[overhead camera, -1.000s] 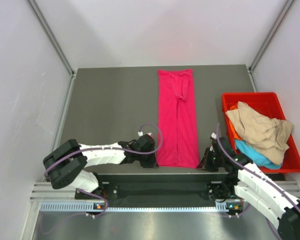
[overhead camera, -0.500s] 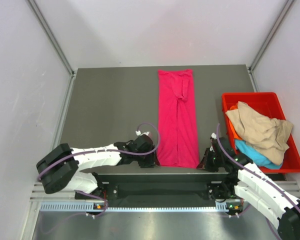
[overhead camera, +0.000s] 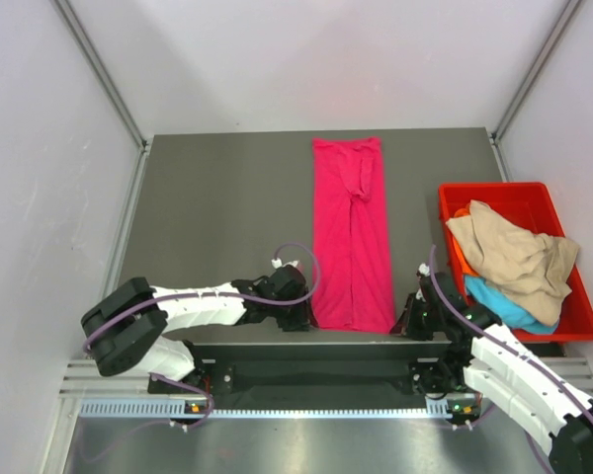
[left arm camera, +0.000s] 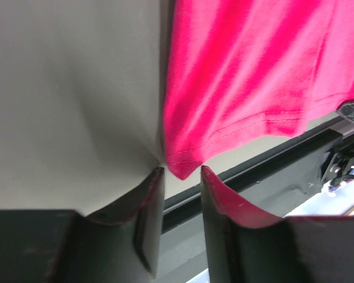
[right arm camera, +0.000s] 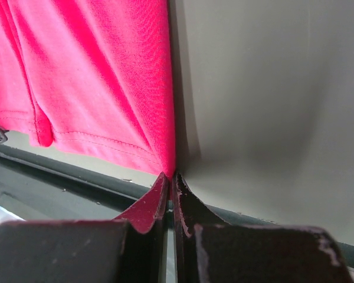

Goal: Fold and stack the t-shirts
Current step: Fold the tshirt

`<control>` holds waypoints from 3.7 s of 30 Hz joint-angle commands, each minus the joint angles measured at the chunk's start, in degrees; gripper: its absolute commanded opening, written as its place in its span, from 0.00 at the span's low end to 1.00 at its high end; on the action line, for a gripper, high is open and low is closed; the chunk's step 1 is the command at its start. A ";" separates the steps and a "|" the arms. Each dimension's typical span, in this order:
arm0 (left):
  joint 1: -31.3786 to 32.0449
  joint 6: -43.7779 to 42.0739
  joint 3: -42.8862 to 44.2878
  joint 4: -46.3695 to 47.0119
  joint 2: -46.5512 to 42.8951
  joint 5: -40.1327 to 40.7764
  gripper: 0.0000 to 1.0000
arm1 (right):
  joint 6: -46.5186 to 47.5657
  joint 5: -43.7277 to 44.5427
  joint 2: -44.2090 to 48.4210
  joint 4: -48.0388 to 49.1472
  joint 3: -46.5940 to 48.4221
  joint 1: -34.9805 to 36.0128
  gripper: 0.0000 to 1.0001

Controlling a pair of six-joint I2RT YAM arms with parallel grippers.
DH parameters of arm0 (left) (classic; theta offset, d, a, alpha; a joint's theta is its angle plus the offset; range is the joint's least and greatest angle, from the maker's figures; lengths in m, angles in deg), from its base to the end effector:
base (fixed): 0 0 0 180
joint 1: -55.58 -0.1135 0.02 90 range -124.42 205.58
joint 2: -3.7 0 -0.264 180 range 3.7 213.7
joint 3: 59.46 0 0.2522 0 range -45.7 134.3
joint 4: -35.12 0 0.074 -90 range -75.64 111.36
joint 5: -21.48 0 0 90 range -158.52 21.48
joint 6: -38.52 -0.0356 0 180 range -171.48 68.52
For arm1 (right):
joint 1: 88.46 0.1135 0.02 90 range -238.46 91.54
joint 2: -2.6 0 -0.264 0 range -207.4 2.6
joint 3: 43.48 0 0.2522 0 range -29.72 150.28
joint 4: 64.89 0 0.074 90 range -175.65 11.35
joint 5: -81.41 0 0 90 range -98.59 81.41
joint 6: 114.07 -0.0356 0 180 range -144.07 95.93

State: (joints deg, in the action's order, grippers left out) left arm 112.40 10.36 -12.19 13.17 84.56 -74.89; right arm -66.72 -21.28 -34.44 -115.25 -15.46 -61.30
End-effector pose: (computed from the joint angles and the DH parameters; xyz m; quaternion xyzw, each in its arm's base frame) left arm 0.1335 -0.2114 0.1444 -0.0253 0.9535 -0.2814 0.1052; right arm 0.0976 0.0589 0.1394 0.1003 0.9538 0.2376 0.1542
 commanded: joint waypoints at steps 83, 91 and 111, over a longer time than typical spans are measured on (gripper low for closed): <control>-20.06 -14.98 32.38 -13.96 17.65 -9.01 0.00 | 13.28 9.96 -33.34 2.67 35.29 -4.47 0.00; -26.67 -18.86 52.60 -18.09 32.16 -12.52 0.00 | 20.67 5.75 -51.09 3.82 50.76 -13.96 0.00; -35.63 -18.51 75.02 -15.55 50.09 -17.88 0.00 | 26.13 -3.65 -78.01 2.06 80.57 -19.95 0.00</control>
State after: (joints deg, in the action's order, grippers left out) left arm 77.47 -8.11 59.40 -5.89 133.72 -90.80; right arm -42.63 -22.39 -111.07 -113.13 60.41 -80.62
